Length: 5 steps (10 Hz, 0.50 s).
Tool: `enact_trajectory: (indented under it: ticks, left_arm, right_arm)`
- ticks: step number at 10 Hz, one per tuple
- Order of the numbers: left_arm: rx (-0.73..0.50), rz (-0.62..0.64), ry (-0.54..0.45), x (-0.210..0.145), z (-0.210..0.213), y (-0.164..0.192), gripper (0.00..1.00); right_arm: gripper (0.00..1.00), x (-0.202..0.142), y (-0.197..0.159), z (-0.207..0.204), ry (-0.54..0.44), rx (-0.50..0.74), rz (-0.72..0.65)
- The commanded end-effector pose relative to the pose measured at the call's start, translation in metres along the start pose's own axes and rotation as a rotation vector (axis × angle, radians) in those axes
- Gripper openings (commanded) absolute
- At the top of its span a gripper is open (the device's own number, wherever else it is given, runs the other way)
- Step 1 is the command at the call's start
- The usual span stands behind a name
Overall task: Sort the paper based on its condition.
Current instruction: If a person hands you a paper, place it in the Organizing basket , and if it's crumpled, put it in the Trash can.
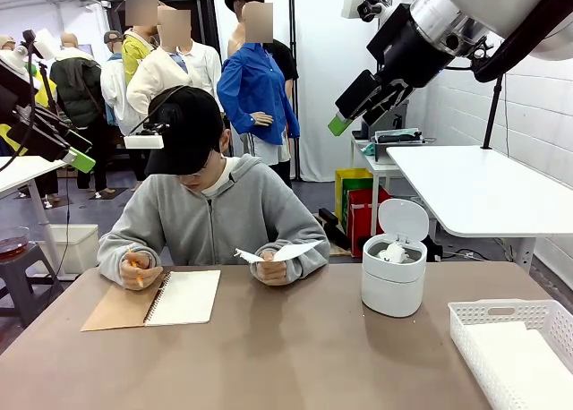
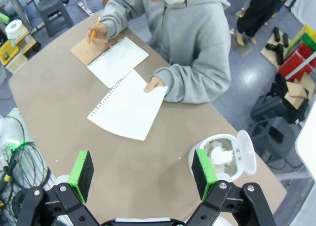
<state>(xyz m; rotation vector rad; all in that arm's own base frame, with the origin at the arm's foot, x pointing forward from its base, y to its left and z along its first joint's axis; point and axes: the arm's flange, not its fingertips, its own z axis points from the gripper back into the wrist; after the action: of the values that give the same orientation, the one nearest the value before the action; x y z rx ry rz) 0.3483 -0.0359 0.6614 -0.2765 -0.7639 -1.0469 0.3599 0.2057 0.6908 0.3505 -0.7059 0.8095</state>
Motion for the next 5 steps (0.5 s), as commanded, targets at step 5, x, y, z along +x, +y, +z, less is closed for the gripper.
enact_trajectory:
  ticks: [5]
  left_arm:
    - [-0.013,-0.010,-0.011,-0.0031,0.0007,0.0007,1.00]
  right_arm:
    - [1.00,-0.0004,0.0000,-0.0003,0.006,-0.003,0.004]
